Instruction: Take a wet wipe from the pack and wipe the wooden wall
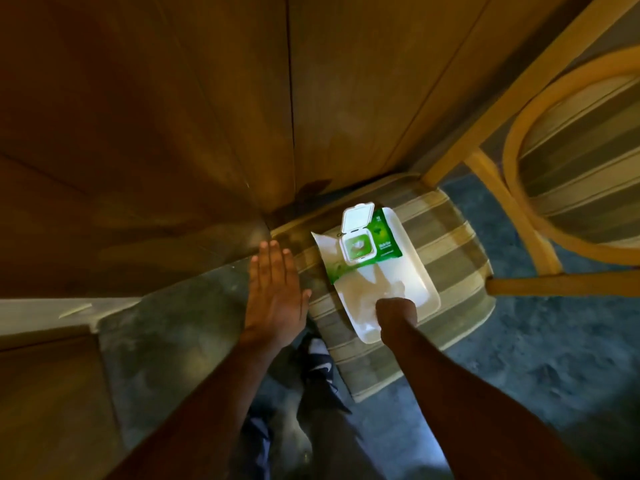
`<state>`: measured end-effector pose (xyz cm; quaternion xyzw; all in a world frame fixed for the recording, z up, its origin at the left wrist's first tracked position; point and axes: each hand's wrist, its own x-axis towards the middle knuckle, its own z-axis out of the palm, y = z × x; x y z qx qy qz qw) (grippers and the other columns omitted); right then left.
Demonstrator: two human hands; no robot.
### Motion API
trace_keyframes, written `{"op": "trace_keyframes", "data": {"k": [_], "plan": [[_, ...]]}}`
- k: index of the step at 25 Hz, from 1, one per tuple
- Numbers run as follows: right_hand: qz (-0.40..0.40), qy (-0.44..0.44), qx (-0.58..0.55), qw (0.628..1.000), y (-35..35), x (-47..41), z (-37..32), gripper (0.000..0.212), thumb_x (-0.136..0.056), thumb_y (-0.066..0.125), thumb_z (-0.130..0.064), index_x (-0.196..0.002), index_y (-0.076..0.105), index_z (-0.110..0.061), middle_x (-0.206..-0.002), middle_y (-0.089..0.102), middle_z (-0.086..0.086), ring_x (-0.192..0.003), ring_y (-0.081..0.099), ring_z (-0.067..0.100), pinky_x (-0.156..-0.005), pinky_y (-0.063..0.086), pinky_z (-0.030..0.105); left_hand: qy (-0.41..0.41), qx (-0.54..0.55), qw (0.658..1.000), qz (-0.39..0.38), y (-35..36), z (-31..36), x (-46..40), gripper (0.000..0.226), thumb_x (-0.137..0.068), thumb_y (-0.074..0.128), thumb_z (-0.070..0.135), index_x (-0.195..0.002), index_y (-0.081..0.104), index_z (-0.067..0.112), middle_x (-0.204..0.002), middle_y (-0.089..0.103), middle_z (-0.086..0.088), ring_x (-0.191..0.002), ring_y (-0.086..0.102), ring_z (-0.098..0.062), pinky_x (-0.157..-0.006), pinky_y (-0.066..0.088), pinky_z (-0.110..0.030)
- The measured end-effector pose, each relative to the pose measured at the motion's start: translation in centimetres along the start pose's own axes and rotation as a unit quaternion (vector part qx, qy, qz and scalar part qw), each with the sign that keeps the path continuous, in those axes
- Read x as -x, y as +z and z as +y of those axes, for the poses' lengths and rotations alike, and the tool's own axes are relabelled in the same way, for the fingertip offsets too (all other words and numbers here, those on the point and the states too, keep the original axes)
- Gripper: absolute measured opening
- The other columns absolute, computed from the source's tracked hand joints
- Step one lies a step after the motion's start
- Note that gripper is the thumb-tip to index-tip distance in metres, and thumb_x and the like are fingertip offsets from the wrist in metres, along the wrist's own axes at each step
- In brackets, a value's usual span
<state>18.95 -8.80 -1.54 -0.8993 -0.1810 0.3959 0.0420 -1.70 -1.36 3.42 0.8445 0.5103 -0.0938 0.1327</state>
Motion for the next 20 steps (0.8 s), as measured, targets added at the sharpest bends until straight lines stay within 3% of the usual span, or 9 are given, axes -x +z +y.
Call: {"op": "trace_keyframes", "data": {"k": [3,4,6,8,12,17,20], "plan": [[0.027,-0.024,0.094,0.995,1.4,-0.9,0.3,0.029,-0.093,0.053,-0.019,-0.114,0.073,-0.013,-0.12,0.073,0.0,-0.114,0.067,0.019,-0.086,0.049,0.023,-0.001,0.003,1.0,-0.006,0.8,0.6,-0.8,0.085,-0.098,0.039,0.049,-0.157,0.008,-0.005,-0.165,0.003,-0.033,-0.154,-0.002,-0.047,-0.123,-0.001,-0.054],[0.062,-0.014,0.074,0.995,1.6,-1.2,0.5,0.028,-0.091,0.057,-0.016,-0.113,0.074,-0.013,-0.119,0.074,0.002,-0.112,0.068,0.021,-0.088,0.049,0.024,-0.001,0.01,1.0,-0.01,1.3,0.7,-0.9,0.085,-0.099,0.038,0.049,-0.158,0.006,-0.003,-0.165,0.001,-0.033,-0.154,-0.003,-0.047,-0.123,-0.001,-0.054],[0.112,0.0,0.018,0.994,1.9,-1.6,0.7,0.026,-0.086,0.063,-0.014,-0.112,0.069,-0.012,-0.112,0.075,0.009,-0.105,0.071,0.03,-0.091,0.053,0.032,0.0,0.021,1.0,-0.016,1.9,0.7,-0.8,0.083,-0.099,0.04,0.048,-0.158,0.009,-0.002,-0.166,0.002,-0.032,-0.154,-0.001,-0.046,-0.122,0.001,-0.053],[0.132,-0.016,0.061,0.989,2.0,-1.6,0.7,0.026,-0.088,0.065,-0.019,-0.113,0.061,-0.012,-0.108,0.075,0.012,-0.097,0.072,0.034,-0.087,0.055,0.04,-0.006,0.021,0.999,-0.029,2.3,0.5,-0.4,0.082,-0.098,0.045,0.046,-0.158,0.015,-0.001,-0.165,0.008,-0.033,-0.154,0.006,-0.047,-0.121,0.004,-0.053],[0.114,-0.129,0.205,0.963,2.3,-2.0,0.9,0.022,-0.094,0.056,-0.018,-0.112,0.065,-0.009,-0.113,0.07,0.013,-0.1,0.068,0.03,-0.083,0.056,0.036,-0.017,0.009,0.998,-0.058,2.9,-0.4,0.0,0.082,-0.099,0.044,0.044,-0.159,0.008,0.003,-0.166,0.002,-0.03,-0.154,0.002,-0.045,-0.119,0.001,-0.051],[0.064,-0.142,0.153,0.976,2.2,-0.9,-0.1,0.037,-0.09,0.049,-0.008,-0.12,0.069,-0.016,-0.122,0.068,0.013,-0.108,0.068,0.034,-0.092,0.053,0.037,-0.03,0.013,0.997,-0.073,1.5,-1.2,0.3,0.079,-0.101,0.042,0.041,-0.159,0.004,0.004,-0.167,-0.002,-0.029,-0.155,-0.001,-0.043,-0.123,0.005,-0.052],[0.123,-0.178,0.155,0.964,1.3,1.0,-0.6,0.033,-0.091,0.051,-0.013,-0.115,0.071,-0.024,-0.11,0.075,0.008,-0.094,0.073,0.033,-0.082,0.055,0.036,-0.036,0.009,0.997,-0.065,0.2,-2.4,1.3,0.078,-0.101,0.039,0.045,-0.16,0.006,0.006,-0.167,0.001,-0.027,-0.155,0.001,-0.042,-0.123,0.005,-0.052]]}}
